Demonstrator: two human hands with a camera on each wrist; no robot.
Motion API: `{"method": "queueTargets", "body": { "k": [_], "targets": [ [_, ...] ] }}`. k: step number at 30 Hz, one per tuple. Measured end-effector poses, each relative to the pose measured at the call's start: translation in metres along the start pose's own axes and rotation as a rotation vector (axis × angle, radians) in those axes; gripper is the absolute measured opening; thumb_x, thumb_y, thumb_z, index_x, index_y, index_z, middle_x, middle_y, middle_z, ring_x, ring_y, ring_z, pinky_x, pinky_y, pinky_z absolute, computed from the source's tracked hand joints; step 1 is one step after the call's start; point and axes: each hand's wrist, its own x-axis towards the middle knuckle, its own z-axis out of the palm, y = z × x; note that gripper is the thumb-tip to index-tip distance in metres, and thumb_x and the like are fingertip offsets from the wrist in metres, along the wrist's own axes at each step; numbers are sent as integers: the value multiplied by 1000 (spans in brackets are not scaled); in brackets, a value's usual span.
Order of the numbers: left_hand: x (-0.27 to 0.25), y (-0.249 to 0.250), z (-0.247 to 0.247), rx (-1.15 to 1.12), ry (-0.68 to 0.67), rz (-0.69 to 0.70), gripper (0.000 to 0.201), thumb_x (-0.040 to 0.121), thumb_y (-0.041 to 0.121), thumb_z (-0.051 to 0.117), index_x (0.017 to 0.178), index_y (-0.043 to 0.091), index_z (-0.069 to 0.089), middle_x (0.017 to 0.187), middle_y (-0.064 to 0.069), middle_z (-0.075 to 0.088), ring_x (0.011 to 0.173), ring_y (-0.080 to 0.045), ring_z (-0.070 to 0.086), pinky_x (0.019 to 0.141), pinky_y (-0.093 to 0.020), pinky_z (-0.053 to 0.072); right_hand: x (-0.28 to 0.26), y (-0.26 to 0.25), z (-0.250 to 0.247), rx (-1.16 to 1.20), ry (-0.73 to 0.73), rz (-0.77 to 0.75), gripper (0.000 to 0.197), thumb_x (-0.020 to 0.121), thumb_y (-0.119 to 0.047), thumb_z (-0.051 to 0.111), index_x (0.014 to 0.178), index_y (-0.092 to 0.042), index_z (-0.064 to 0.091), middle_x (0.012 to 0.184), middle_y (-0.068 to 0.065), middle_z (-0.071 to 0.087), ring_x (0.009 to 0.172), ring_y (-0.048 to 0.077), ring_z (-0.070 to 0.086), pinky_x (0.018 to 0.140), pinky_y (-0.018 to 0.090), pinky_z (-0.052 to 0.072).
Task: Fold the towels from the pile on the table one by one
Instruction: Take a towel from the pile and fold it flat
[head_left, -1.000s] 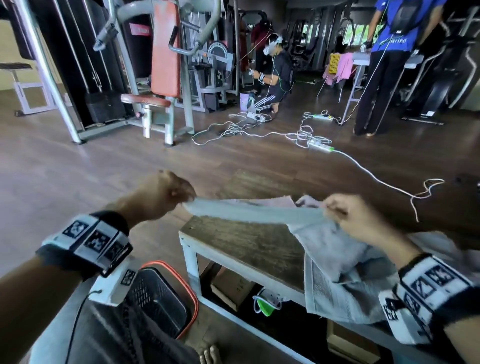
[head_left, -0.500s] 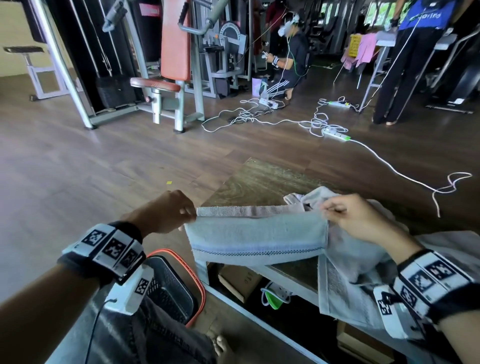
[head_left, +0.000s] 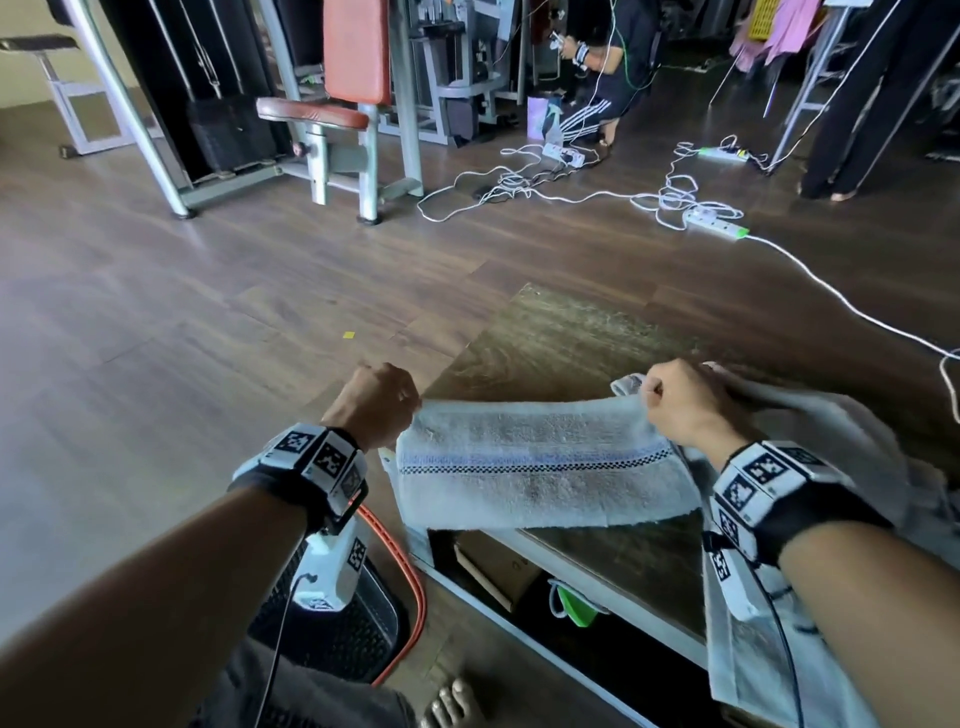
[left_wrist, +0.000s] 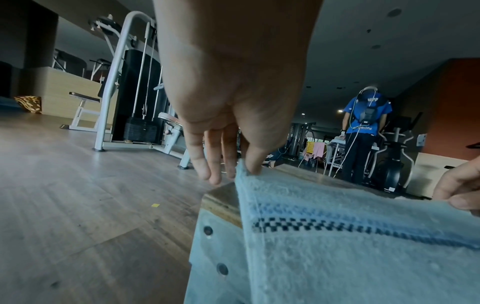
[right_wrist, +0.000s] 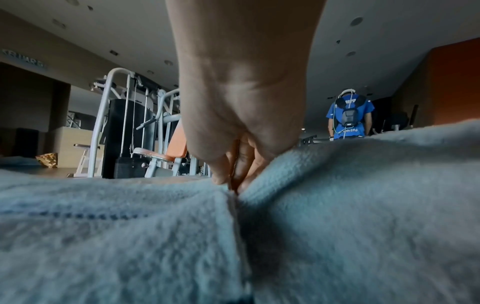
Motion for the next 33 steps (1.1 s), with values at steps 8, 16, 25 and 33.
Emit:
{"method": "queueTargets", "body": {
  "k": [8, 16, 25, 33],
  "targets": [
    [0, -13, 9, 75, -75, 90, 11, 88, 27, 65, 89, 20, 73, 92, 1, 65, 82, -14, 62, 64, -23, 40, -1, 1, 0, -148, -129, -110, 26, 83, -12, 68, 58, -10, 61, 65, 7, 64, 65, 25, 58, 56, 29, 40],
    [-4, -5, -15, 58, -50, 105, 12, 88, 29, 67, 81, 18, 70, 84, -1, 70, 72, -15, 67, 63, -28, 54, 6, -27, -23, -72, -128, -98, 12, 75, 6, 61, 67, -1, 66, 68, 12, 66, 65, 27, 63, 56, 28, 42],
    [-34, 11, -93, -142, 407, 262, 11, 75, 15, 79, 79, 18, 69, 70, 8, 65, 57, -6, 55, 57, -19, 40, 13, -54, -84, 123, 277, -216, 23, 72, 0, 65, 69, -23, 63, 82, 7, 68, 81, 26, 63, 71, 28, 49],
    [-111, -7, -20, -74, -119, 162, 33, 74, 28, 82, 97, 40, 61, 97, 18, 53, 89, 0, 51, 76, -22, 41, -54, -2, -41, -4, -106, -145, 31, 75, 7, 66, 70, -22, 57, 79, -3, 59, 83, 25, 59, 70, 31, 46]
  ]
}}
